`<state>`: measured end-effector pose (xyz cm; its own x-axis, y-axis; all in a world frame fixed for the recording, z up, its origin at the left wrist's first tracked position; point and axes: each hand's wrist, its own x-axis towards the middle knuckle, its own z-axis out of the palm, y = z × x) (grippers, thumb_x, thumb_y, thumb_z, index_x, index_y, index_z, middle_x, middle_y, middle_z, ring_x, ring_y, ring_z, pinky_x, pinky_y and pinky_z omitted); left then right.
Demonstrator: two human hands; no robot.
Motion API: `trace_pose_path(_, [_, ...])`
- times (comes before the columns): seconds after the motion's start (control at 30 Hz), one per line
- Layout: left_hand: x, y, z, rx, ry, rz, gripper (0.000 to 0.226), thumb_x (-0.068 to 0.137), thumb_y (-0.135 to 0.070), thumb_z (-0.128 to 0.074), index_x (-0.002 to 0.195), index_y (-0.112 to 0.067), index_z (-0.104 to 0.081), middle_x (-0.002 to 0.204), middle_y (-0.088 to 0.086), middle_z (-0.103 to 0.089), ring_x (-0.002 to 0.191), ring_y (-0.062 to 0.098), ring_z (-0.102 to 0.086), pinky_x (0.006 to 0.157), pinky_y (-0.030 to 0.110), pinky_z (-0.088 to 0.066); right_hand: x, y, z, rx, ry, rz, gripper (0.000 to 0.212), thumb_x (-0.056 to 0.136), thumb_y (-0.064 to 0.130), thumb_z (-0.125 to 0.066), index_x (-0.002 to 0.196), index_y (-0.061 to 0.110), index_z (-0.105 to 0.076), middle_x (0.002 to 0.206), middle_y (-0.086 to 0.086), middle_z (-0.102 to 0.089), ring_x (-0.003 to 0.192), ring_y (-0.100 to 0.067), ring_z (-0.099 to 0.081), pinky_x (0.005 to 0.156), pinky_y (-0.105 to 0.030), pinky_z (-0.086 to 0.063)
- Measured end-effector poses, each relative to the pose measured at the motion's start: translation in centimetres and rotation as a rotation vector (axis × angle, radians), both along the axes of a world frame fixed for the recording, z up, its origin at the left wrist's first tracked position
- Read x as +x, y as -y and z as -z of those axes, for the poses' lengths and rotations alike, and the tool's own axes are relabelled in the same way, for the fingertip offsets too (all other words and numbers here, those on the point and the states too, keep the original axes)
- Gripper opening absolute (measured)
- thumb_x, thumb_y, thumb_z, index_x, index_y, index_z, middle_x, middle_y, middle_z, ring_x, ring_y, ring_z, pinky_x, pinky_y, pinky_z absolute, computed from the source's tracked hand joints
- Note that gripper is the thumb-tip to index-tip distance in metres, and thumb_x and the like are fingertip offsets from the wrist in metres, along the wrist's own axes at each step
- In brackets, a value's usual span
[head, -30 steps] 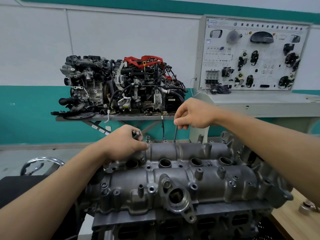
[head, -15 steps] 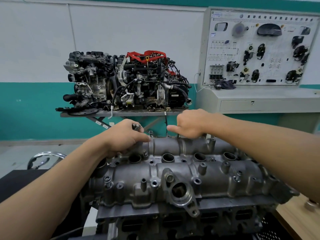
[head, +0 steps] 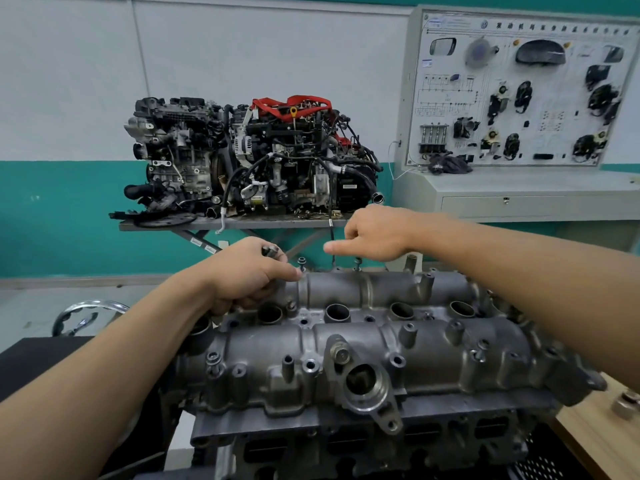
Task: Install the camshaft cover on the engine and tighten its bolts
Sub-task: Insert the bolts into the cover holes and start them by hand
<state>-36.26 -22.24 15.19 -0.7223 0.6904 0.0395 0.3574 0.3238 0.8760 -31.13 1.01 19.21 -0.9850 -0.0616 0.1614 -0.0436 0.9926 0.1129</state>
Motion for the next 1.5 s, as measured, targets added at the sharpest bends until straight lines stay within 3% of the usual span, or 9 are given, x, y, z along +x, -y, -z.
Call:
trace_pose_path(0.1, [-0.1,-0.1,0.1,0.018,0.017,0.007,0.043,0.091,-0.013,-0.068,0.056,-0.019,-0.044,0.042,0.003,-0.032,0.033,0.012,-0.022,0.038,0.014,-0.022,0.2,0.1,0.0,0.113,0.122,-0.013,0.043,0.099,0.045,-0.048,0.067,0.017,-0.058,0.070,0.002,-0.058,0.069,-0.022,-0.056,0.067,-0.035,-0.046])
trace_pose_path(0.23, [0.0,0.0,0.0,0.006,-0.021,0.005,0.028,0.088,-0.012,-0.073,0.071,-0.014,-0.050,0.042,0.002,-0.037,0.033,0.013,-0.026,0.037,0.014,-0.024,0.9,1.6,0.3,0.151,-0.084,0.157,0.066,0.098,0.065,-0.030,0.058,0.016,-0.048,0.064,0.000,-0.050,0.060,-0.017,-0.049,0.058,-0.033,-0.038])
trace_pose_path(0.43, [0.0,0.1,-0.1,-0.062,-0.157,0.019,0.042,0.082,-0.013,-0.077,0.056,-0.022,-0.045,0.045,-0.001,-0.040,0.038,0.016,-0.030,0.042,0.021,-0.025,2.6,6.0,-1.9,-0.518,-0.103,-0.232,0.036,0.089,0.051,-0.065,0.079,0.018,-0.077,0.068,0.003,-0.070,0.054,0.001,-0.055,0.053,-0.016,-0.046])
trace_pose_path(0.57, [0.4,0.3,-0.3,-0.048,-0.218,0.062,0.034,0.075,-0.011,-0.076,0.052,-0.031,-0.061,0.043,-0.009,-0.040,0.038,0.010,-0.032,0.041,0.020,-0.027,2.7,8.3,-1.5,-0.637,-0.026,-0.326,0.020,0.087,0.030,-0.076,0.092,0.012,-0.080,0.077,0.005,-0.075,0.062,0.002,-0.059,0.061,-0.017,-0.050])
trace_pose_path(0.77, [0.1,0.3,-0.2,-0.030,-0.180,0.085,0.046,0.083,-0.010,-0.076,0.049,-0.027,-0.051,0.044,-0.006,-0.041,0.038,0.012,-0.033,0.040,0.022,-0.028,2.7,8.7,-1.6,-0.655,-0.099,-0.267,0.006,0.083,0.014,-0.078,0.088,0.011,-0.081,0.081,-0.001,-0.077,0.075,-0.009,-0.071,0.075,-0.028,-0.059])
trace_pose_path(0.9, [0.1,0.1,0.0,0.004,-0.132,0.121,0.054,0.086,-0.013,-0.075,0.051,-0.025,-0.036,0.044,-0.005,-0.037,0.036,0.012,-0.031,0.037,0.019,-0.029,3.2,7.6,-2.8,-0.663,-0.129,-0.223,0.006,0.083,0.011,-0.077,0.089,0.013,-0.080,0.071,0.011,-0.072,0.054,0.008,-0.058,0.051,-0.009,-0.044])
trace_pose_path(1.07, [0.7,-0.5,-0.4,0.005,-0.162,0.074,0.056,0.087,-0.025,-0.076,0.051,-0.024,-0.033,0.044,-0.004,-0.034,0.036,0.012,-0.029,0.037,0.017,-0.028,4.6,3.5,-6.1,-0.718,-0.229,-0.145,0.006,0.084,0.015,-0.078,0.084,0.021,-0.079,0.070,0.011,-0.074,0.056,0.003,-0.060,0.057,-0.015,-0.050])
trace_pose_path(1.27, [1.5,-2.1,-0.9,-0.157,-0.367,0.048,0.055,0.085,-0.049,-0.073,0.054,-0.022,-0.036,0.048,-0.008,-0.037,0.045,0.011,-0.032,0.054,0.027,-0.033,7.4,-4.7,-6.4,-0.198,-0.224,0.126,0.010,0.088,0.018,-0.073,0.095,0.016,-0.079,0.088,0.009,-0.073,0.072,0.003,-0.059,0.065,-0.015,-0.045])
trace_pose_path(1.5, [1.1,-1.6,-0.5,-0.176,-0.420,0.021,0.055,0.085,-0.046,-0.072,0.054,-0.020,-0.035,0.051,-0.004,-0.036,0.049,0.014,-0.033,0.057,0.031,-0.030,8.7,-8.4,-2.8,-0.265,-0.208,0.111,0.013,0.086,0.023,-0.076,0.096,0.016,-0.080,0.093,0.005,-0.076,0.074,0.006,-0.062,0.072,-0.008,-0.048])
